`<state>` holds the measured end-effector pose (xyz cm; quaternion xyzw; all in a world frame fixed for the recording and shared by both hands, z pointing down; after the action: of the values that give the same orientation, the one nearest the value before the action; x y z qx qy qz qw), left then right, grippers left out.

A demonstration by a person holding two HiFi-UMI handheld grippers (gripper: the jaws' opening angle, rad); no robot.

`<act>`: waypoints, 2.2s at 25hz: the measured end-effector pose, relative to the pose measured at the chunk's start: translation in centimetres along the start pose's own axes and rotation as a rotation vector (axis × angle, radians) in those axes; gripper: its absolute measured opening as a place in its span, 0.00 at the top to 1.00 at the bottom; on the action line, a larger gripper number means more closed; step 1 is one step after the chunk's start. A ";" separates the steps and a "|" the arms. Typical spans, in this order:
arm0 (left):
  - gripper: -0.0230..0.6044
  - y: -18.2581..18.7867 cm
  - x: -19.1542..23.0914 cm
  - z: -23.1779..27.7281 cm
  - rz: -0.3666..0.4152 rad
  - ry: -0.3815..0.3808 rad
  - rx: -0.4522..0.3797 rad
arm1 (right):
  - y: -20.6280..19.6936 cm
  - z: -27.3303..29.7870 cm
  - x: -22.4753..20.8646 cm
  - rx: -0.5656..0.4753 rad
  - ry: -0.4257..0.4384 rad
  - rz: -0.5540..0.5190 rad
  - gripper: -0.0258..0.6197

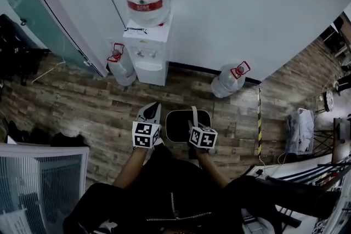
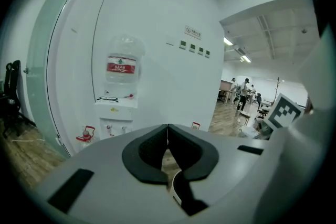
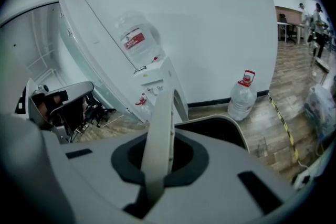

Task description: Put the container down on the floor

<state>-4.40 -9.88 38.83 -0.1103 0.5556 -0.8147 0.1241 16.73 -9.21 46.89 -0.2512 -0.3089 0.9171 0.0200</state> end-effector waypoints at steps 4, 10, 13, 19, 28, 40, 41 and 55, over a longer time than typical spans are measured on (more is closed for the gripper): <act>0.94 0.7 3.6 1.4 -0.010 -0.004 -0.004 | 2.6 3.4 2.9 0.002 0.011 -0.024 0.94; 0.94 1.3 8.0 3.1 -0.015 -0.007 0.008 | 6.5 7.5 5.9 -0.003 0.034 -0.039 0.94; 0.94 0.7 8.9 3.6 -0.029 -0.006 0.023 | 7.5 9.2 6.3 0.022 0.040 -0.033 0.94; 0.94 -0.1 10.6 5.0 -0.046 0.003 0.061 | 8.7 12.4 6.1 0.080 0.029 -0.018 0.94; 0.94 -0.9 13.0 9.3 -0.059 0.034 0.120 | 10.2 17.1 4.4 0.135 0.029 -0.023 0.94; 0.94 -4.8 15.2 17.0 -0.033 0.040 0.156 | 10.6 26.5 0.2 0.173 0.027 0.020 0.94; 0.94 -5.7 15.5 17.5 -0.032 0.042 0.159 | 10.2 27.7 -0.3 0.173 0.026 0.026 0.94; 0.94 -18.5 20.2 23.9 -0.076 0.093 0.172 | 5.9 42.9 -6.2 0.180 0.023 0.053 0.94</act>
<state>-17.35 -30.92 65.48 -0.0821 0.4840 -0.8679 0.0761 2.50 -39.04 75.60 -0.2671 -0.2182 0.9384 0.0217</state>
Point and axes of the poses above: the fingertips, and each gripper's own axes: z forward along the fingers, x to its left, y out of its top, the point moved 7 cm from there along -z, backward along the fingers, and after that the axes turned 5 degrees about z, right-handed, at the moved point
